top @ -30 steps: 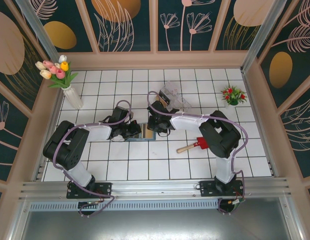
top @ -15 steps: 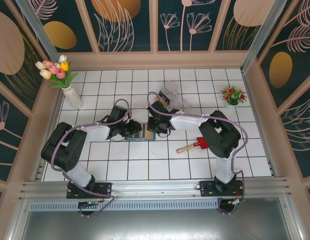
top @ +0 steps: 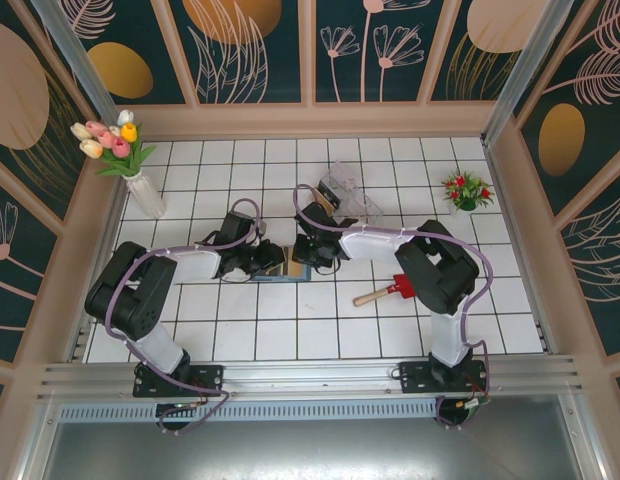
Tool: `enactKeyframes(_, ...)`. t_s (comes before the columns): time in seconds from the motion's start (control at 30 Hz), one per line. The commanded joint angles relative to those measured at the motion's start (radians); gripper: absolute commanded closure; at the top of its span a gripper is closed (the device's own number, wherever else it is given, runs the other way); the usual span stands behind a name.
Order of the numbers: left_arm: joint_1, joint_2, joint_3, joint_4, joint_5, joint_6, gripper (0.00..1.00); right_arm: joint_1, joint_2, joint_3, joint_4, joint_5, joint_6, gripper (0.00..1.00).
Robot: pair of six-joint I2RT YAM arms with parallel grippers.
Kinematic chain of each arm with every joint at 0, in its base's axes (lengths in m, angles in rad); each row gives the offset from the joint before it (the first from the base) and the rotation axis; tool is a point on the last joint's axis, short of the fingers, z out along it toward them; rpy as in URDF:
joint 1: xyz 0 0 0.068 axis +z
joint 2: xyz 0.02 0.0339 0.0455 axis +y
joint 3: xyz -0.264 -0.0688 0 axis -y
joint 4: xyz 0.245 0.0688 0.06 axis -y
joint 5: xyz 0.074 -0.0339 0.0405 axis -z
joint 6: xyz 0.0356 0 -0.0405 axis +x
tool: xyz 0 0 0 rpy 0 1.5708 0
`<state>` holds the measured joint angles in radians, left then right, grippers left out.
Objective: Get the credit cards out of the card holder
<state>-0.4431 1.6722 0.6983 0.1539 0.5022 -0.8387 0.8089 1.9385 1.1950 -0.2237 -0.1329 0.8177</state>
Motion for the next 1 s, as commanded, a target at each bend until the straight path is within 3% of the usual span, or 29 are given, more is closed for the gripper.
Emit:
enactKeyframes(0.0, 0.004, 0.014, -0.013, 0.037, 0.037, 0.013, 0.82, -0.005, 0.038, -0.008, -0.014, -0.020, -0.010, 0.78)
enactKeyframes(0.57, 0.039, -0.028, -0.052, 0.023, 0.020, 0.031, 0.98, -0.009, 0.047, -0.011, -0.054, 0.021, 0.006, 0.78)
enactKeyframes(0.97, 0.050, -0.193, -0.047, -0.182, -0.117, 0.093, 1.00, -0.007, 0.005, -0.004, -0.008, -0.014, -0.007, 0.78)
